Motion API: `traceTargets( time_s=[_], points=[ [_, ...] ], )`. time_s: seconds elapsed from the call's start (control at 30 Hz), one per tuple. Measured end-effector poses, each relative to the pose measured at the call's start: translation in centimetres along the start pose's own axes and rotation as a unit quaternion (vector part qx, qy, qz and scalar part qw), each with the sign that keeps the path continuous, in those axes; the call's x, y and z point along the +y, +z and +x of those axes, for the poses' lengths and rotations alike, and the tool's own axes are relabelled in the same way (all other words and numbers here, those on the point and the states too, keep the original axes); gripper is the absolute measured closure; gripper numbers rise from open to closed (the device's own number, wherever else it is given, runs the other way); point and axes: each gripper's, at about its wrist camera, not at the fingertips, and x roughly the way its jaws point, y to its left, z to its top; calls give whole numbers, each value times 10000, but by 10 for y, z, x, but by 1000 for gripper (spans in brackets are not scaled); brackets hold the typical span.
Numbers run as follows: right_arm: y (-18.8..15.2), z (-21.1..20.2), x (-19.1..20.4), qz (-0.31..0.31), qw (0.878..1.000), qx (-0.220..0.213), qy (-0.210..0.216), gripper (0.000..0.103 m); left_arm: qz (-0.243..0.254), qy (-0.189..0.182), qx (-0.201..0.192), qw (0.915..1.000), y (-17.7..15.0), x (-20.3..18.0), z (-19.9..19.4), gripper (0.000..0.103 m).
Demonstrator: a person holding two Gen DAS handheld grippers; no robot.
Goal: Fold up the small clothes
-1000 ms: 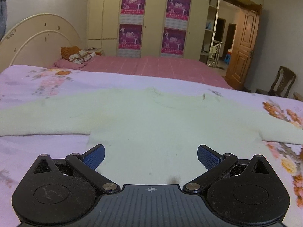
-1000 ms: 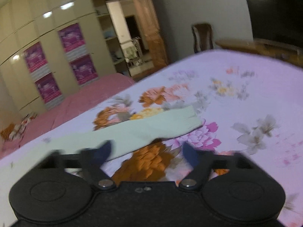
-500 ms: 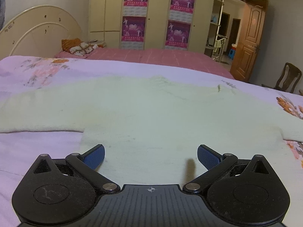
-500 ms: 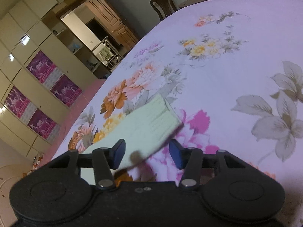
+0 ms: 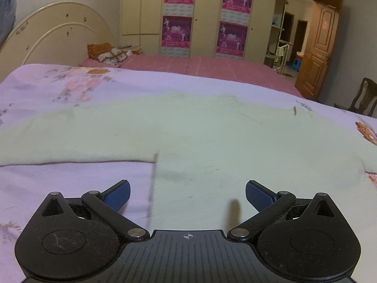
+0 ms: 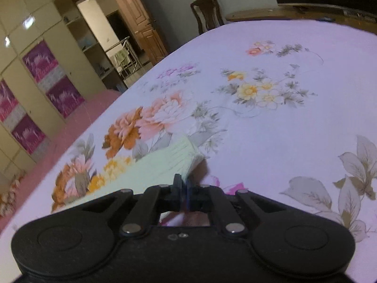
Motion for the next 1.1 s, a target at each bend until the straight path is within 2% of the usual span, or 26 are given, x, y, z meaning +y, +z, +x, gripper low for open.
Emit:
traceTargets(
  time_s=[0.1,0.3,0.43,0.67,0.87,1.1],
  points=[
    [-7,-7,23,-329,9993,-105,119,99,52,-4,2,10000,0,10,-1,0],
    [-36,-21,110,-1395,9878,-236,656,99,-100,290,-60,9995,0,27,-4,0],
    [-71,-24,172,-1995,9738,-86,1093,99,-154,369,-65,9992,-3,37,-12,0],
    [-132,-44,253,-2629,9474,188,1814,99,-243,390,-66,9989,-7,51,-23,0],
    [-167,-64,295,-3036,9266,298,2196,99,-344,324,-59,9989,-13,55,-31,0],
    [-200,-75,326,-3235,9087,491,2593,99,-384,306,-60,9988,-16,55,-38,0]
  ],
)
